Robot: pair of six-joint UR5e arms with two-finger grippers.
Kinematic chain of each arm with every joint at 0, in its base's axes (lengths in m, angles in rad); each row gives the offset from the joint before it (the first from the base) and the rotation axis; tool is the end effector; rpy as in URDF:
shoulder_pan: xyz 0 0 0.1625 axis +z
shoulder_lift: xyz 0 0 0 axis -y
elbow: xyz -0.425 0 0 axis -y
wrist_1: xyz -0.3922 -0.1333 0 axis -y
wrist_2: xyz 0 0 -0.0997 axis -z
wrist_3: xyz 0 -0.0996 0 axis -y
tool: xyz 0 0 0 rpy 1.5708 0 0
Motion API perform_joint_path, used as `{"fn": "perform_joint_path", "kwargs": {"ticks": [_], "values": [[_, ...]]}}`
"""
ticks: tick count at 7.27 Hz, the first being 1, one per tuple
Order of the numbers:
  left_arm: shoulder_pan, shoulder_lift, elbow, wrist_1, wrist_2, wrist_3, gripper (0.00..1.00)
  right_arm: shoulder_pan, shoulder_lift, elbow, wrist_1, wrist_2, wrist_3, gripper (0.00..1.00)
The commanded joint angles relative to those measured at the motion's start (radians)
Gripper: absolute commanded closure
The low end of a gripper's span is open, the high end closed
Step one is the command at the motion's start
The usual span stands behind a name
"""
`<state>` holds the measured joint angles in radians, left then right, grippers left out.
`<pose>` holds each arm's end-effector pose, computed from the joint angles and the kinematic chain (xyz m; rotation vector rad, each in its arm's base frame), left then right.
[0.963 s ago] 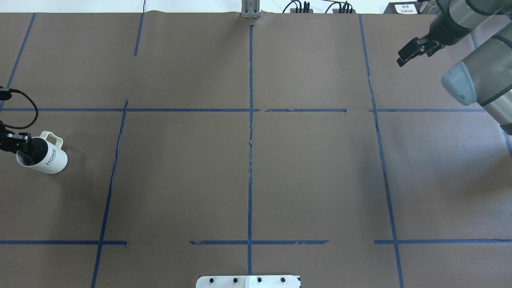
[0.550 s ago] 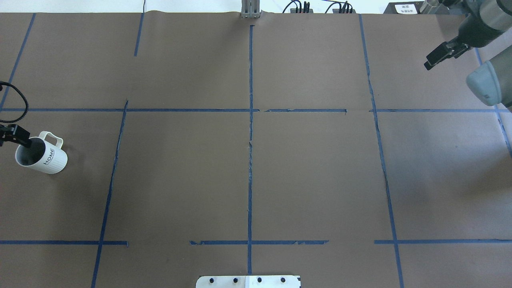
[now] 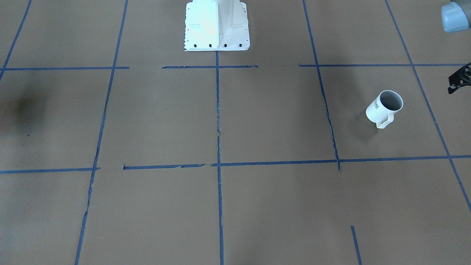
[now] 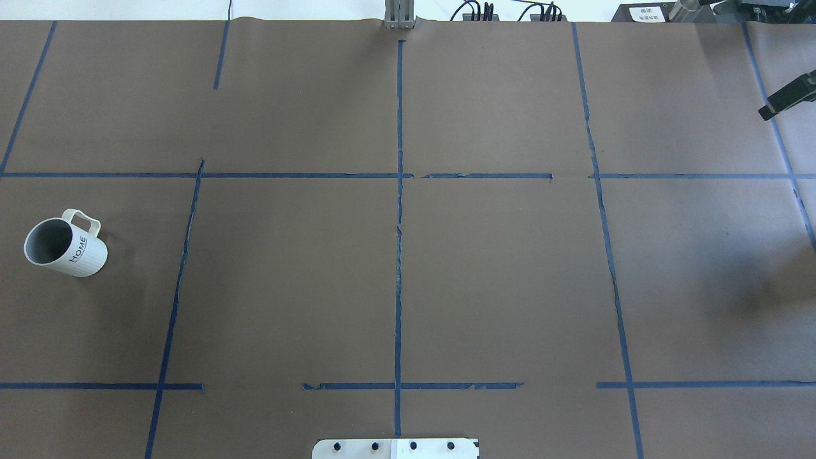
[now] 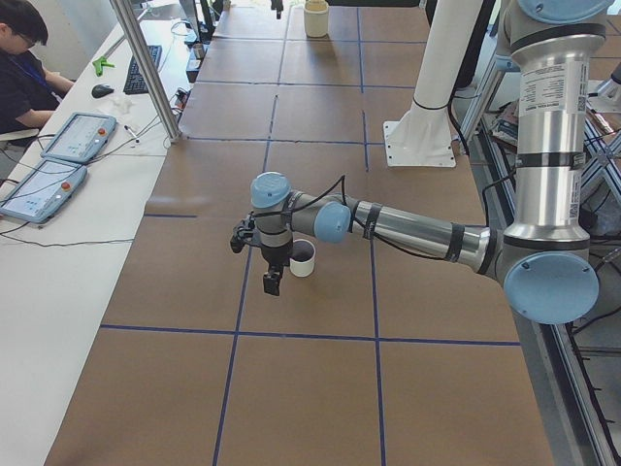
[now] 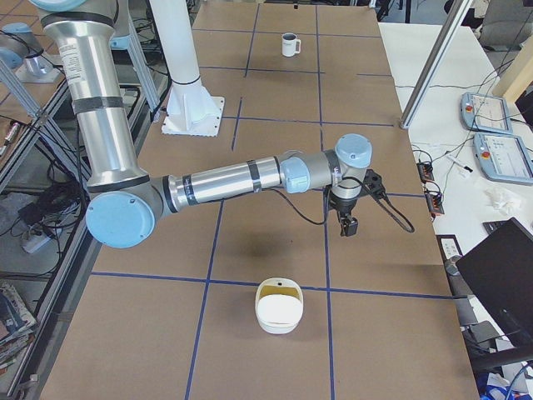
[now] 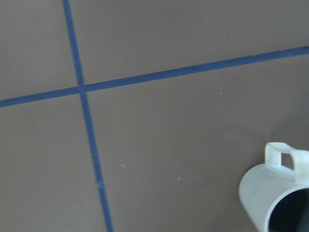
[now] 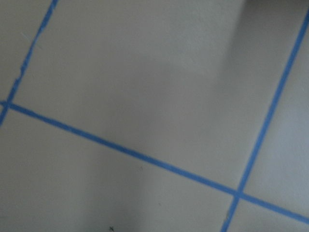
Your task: Left arm hands cup to right arm to dump lemon
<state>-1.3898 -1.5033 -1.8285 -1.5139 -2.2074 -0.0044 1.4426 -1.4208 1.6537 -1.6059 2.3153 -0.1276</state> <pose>0.0110 -0.4716 0.5785 0.0695 0.6461 0.2128 -0.0060 -0.5611 0.5444 0.1891 -0.7452 -0.3167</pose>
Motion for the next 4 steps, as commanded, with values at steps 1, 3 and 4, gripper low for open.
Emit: {"fn": "perform_joint_path", "kwargs": {"ticks": [1,3,4], "values": [[-0.078,0.017,0.009,0.044,-0.043,0.058,0.00,0.065,-0.143,0.072,-0.089,-0.008,-0.080,0.00],[-0.080,0.064,0.002,0.034,-0.074,0.052,0.00,0.071,-0.179,0.095,-0.094,-0.004,-0.031,0.00],[-0.080,0.090,0.003,0.032,-0.075,0.050,0.00,0.071,-0.179,0.103,-0.089,-0.002,0.035,0.00]]}}
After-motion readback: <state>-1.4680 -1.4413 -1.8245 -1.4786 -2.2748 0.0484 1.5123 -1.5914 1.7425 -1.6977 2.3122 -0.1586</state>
